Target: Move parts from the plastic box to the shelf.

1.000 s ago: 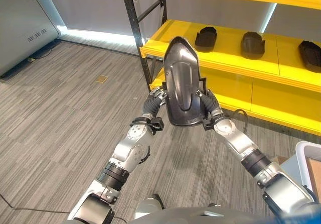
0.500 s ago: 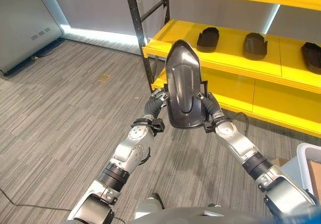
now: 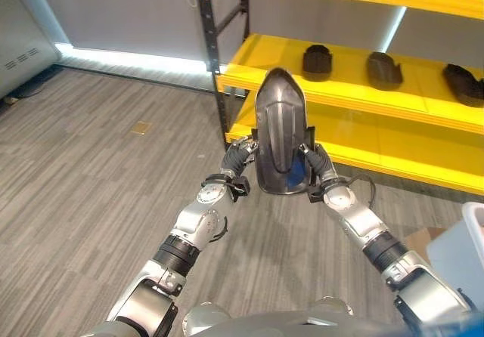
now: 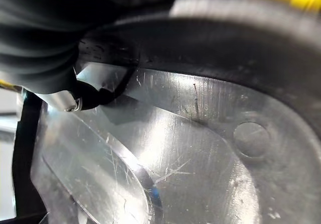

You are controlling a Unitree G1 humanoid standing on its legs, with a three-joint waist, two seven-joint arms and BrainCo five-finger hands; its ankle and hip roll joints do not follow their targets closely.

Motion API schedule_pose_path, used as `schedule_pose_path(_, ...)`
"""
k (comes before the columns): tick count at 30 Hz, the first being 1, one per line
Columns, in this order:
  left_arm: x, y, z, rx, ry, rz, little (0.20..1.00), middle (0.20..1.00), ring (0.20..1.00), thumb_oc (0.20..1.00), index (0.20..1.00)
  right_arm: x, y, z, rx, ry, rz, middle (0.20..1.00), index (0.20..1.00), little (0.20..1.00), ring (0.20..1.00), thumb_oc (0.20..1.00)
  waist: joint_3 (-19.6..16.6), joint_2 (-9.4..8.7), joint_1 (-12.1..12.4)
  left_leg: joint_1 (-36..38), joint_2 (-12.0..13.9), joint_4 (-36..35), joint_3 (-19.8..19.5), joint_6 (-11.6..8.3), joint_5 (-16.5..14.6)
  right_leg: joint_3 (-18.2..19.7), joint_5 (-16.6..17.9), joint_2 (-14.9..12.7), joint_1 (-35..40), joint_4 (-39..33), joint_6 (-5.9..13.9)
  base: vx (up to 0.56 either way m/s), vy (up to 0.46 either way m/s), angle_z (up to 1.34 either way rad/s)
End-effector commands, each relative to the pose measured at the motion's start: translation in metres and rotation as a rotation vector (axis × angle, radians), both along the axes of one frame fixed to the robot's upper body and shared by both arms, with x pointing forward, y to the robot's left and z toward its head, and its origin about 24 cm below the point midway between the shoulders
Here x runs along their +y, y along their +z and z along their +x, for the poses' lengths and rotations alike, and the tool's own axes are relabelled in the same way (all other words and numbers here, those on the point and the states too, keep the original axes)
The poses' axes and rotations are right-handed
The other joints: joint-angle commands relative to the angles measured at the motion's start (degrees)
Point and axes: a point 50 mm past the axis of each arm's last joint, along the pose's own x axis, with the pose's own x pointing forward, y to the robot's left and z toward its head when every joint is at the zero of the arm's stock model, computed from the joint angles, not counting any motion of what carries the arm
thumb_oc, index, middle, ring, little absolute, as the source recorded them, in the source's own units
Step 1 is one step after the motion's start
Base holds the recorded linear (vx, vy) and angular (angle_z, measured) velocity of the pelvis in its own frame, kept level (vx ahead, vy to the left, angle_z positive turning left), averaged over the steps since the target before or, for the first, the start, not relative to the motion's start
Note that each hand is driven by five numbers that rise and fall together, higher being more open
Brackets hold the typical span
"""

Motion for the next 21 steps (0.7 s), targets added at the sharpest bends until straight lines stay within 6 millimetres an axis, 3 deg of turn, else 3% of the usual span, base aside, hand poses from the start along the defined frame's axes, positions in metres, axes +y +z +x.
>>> schedule_pose_path(1, -0.079, 0.036, -0.016, -0.137, -0.319, -0.195, 0.200, 0.200, 0.200, 0.200, 0.200, 0.045, 0.067, 0.017, -0.264, 0.156, 0.165, 0.200, 0.200, 0.200, 0.200, 0.200, -2.49, 3.43, 1.11, 4.40, -3.75, -7.24, 1.82, 4.12, 0.96, -4.02, -6.40, 5.01, -3.10, -2.75, 0.93, 0.02, 0.655, 0.33)
schedule_pose_path(3, -0.076, 0.038, -0.020, -0.157, -0.327, -0.187, 0.200, 0.200, 0.200, 0.200, 0.200, 0.054, 0.073, 0.016, -0.282, 0.160, 0.171, 0.200, 0.200, 0.200, 0.200, 0.200, -1.56, 3.80, 3.50, 6.26, -4.90, -9.75, 3.78, 4.36, 0.03, -10.53, -1.64, -1.14, -5.08, -3.01, 2.55, -0.02, 0.427, -0.21)
schedule_pose_path(4, -0.076, 0.038, -0.022, -0.160, -0.336, -0.189, 0.200, 0.200, 0.200, 0.200, 0.200, 0.058, 0.075, 0.016, -0.285, 0.152, 0.170, 0.200, 0.200, 0.200, 0.200, 0.200, -1.37, 3.93, 4.41, 6.70, -5.29, -10.64, 4.50, 4.56, -0.02, -12.22, -0.52, -2.33, -5.38, -3.30, 2.80, -0.06, 0.358, -0.70)
schedule_pose_path(7, -0.068, 0.045, -0.021, -0.159, -0.312, -0.185, 0.200, 0.200, 0.200, 0.200, 0.200, 0.067, 0.080, 0.015, -0.279, 0.181, 0.171, 0.200, 0.200, 0.200, 0.200, 0.200, -0.80, 4.06, 4.22, 5.77, -8.12, -12.13, 4.28, 5.31, -0.72, -12.90, -1.12, 1.93, -6.14, -5.60, 2.73, 0.01, 0.312, -0.83)
schedule_pose_path(10, -0.063, 0.044, -0.027, -0.160, -0.301, -0.178, 0.200, 0.200, 0.200, 0.200, 0.200, 0.062, 0.074, 0.012, -0.275, 0.181, 0.156, 0.200, 0.200, 0.200, 0.200, 0.200, -0.73, 3.91, 3.68, 5.19, -10.20, -14.14, 3.58, 5.47, 0.16, -11.52, -2.66, 9.06, -4.33, -10.47, 1.79, 0.06, 0.214, -0.06)
schedule_pose_path(15, -0.066, 0.039, -0.030, -0.134, -0.300, -0.146, 0.200, 0.200, 0.200, 0.200, 0.200, 0.047, 0.064, 0.013, -0.260, 0.149, 0.137, 0.200, 0.200, 0.200, 0.200, 0.200, -0.80, 3.28, 2.01, 2.44, -10.70, -14.18, 2.95, 3.81, 2.56, -4.86, -2.81, 18.56, 0.49, -20.52, -0.83, 0.08, 0.095, -0.09)
schedule_pose_path(19, -0.071, 0.042, -0.027, -0.137, -0.306, -0.138, 0.200, 0.200, 0.200, 0.200, 0.200, 0.039, 0.064, 0.020, -0.257, 0.124, 0.128, 0.200, 0.200, 0.200, 0.200, 0.200, -0.62, 3.16, 1.54, 0.11, -9.85, -12.77, 3.32, 2.83, 3.76, -2.98, -1.98, 19.54, 2.56, -24.03, -1.57, 0.07, 0.021, -0.34)
schedule_pose_path(21, -0.074, 0.046, -0.024, -0.141, -0.317, -0.136, 0.200, 0.200, 0.200, 0.200, 0.200, 0.031, 0.066, 0.024, -0.264, 0.116, 0.116, 0.200, 0.200, 0.200, 0.200, 0.200, -0.69, 3.44, 0.65, -0.07, -10.02, -12.79, 3.00, 2.94, 3.98, -0.58, -0.71, 18.60, 2.55, -25.66, -1.20, 0.16, 0.016, -0.36)
